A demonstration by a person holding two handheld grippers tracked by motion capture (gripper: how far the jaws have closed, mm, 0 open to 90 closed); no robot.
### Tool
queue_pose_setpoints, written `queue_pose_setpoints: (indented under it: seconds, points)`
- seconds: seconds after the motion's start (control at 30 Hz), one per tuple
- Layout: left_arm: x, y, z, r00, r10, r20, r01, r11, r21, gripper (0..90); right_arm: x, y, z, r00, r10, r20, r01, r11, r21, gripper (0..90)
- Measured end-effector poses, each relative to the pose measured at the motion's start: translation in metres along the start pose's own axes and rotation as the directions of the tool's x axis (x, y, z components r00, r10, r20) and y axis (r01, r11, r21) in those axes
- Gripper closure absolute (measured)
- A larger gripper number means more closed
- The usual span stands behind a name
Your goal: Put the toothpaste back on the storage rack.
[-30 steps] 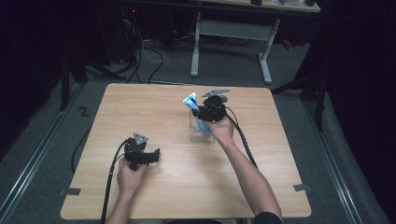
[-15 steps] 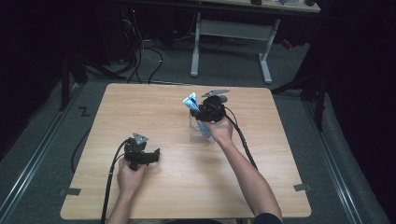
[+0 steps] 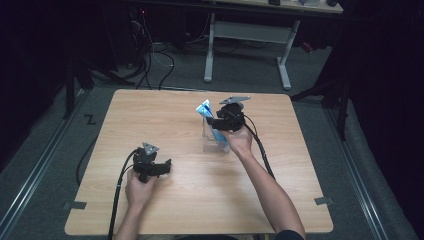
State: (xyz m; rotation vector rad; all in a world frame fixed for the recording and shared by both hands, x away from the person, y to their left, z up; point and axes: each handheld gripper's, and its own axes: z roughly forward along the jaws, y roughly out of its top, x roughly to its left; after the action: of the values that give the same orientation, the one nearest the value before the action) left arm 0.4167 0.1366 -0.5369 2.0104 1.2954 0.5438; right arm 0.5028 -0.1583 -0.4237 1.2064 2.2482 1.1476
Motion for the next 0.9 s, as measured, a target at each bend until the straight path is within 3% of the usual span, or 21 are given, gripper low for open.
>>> queue_pose_setpoints:
  seconds: [0.57, 0.9]
  points:
    - [0.000, 0.000, 0.000, 1.0000, 0.000, 0.000, 0.000, 1.0000, 0.000, 16.1, -0.005, -0.001, -0.016, 0.9996, -0.012, 0.025, 0.013, 0.999, -0.038, 48.8]
    - [0.000, 0.000, 0.000, 1.0000, 0.000, 0.000, 0.000, 1.0000, 0.000, 16.1, -0.011, -0.003, -0.026, 0.9995, 0.004, 0.031, -0.003, 0.999, -0.048, 49.7]
